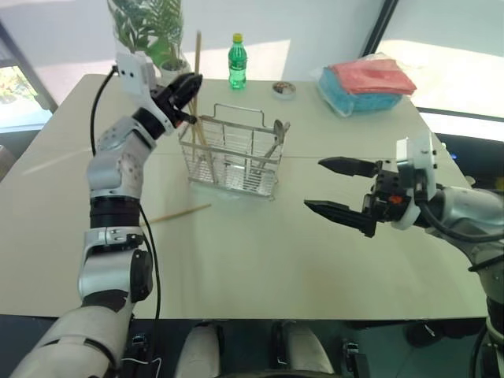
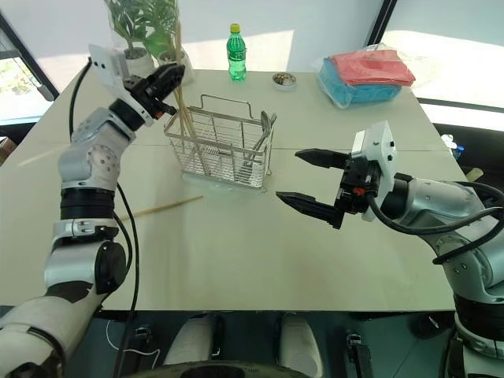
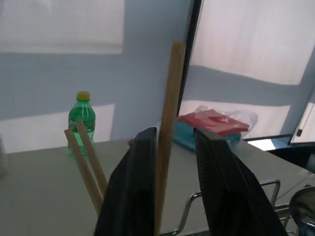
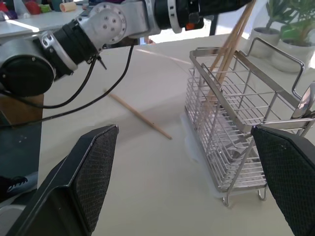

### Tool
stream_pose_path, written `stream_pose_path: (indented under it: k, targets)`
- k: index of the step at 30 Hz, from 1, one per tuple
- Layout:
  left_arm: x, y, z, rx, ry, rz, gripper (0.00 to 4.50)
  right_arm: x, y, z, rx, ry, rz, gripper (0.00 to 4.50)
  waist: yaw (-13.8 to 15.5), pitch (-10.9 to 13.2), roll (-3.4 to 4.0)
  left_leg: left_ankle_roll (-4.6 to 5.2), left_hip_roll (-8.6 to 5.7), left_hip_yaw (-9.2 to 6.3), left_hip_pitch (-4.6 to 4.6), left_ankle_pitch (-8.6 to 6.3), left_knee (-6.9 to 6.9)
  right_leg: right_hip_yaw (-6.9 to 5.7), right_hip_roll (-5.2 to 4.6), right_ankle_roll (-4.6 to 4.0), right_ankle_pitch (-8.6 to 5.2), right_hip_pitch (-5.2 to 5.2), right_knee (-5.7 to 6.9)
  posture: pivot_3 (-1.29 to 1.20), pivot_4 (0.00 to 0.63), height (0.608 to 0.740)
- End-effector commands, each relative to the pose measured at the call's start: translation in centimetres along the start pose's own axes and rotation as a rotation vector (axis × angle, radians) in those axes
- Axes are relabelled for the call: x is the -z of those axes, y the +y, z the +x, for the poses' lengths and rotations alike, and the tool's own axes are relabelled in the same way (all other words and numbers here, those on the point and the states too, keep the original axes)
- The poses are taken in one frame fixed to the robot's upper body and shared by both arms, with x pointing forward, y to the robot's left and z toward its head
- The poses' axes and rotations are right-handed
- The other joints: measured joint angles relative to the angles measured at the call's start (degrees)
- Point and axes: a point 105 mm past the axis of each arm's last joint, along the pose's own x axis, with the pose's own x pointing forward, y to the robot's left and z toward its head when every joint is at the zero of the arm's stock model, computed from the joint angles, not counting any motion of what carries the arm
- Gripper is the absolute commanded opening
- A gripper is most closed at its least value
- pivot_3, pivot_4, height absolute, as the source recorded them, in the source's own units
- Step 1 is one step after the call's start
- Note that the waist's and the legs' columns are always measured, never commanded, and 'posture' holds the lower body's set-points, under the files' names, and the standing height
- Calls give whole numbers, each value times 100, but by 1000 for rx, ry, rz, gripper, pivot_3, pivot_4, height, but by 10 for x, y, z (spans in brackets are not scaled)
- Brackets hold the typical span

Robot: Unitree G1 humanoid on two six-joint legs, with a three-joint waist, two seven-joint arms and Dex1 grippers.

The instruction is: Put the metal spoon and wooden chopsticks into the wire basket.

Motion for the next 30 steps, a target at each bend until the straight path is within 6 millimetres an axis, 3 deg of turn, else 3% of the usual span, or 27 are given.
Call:
stream_pose_path:
  k: [1, 4, 10, 13, 16, 22, 26, 30]
  targets:
    - [-32, -11, 0, 34, -88, 30, 3110, -12, -4, -1, 15, -36, -38, 4500, -2, 0, 0, 0, 0, 0, 0, 0, 0, 0, 0, 0, 0, 0, 0, 0, 150, 723]
    - [-48, -8, -5, 36, -100, 27, 4426, -12, -6, -1, 18, -34, -35, 4500, -11, 0, 1, 0, 0, -2, 2, 0, 0, 0, 1, 0, 0, 0, 1, 0, 150, 723]
    - [-105, -5, -16, 84, -106, 118, 4426, -9, -8, 1, 15, -31, -26, 4500, -11, 3, 3, 0, 2, -8, 1, 0, 0, 0, 7, 0, 0, -1, 1, 0, 150, 723]
    - [-115, -20, -33, 280, 18, 196, 4426, -9, -9, 1, 12, -33, -19, 4500, -27, 5, 8, 0, 2, -7, 0, 0, -1, 1, 8, -1, -1, -1, 0, 0, 150, 723]
    - [-94, -29, -60, 472, 225, 284, 4426, -8, -10, 1, 11, -31, -15, 4500, -30, 2, 23, 0, 2, -3, 5, 0, -7, 2, 7, -20, -12, -1, 0, 0, 150, 723]
    - [-42, -10, -102, 582, 555, 337, 4426, -5, -11, 0, 26, -32, 1, 4500, 0, 0, 42, 0, 5, -3, 6, 0, -5, 1, 7, -38, -22, -3, -3, 0, 150, 723]
    - [16, 6, -136, 660, 830, 466, 4426, -2, -7, -1, 36, -27, 3, 4500, -5, 0, 44, 0, 4, 7, -4, -1, -5, 4, 0, -43, -24, -15, -6, 0, 150, 723]
    - [45, 7, -141, 708, 908, 489, 4426, -2, -7, -4, 57, -28, 3, 4500, 17, 1, 40, 0, 3, 14, -10, -1, -12, 4, -3, -44, -25, -26, -4, 0, 150, 723]
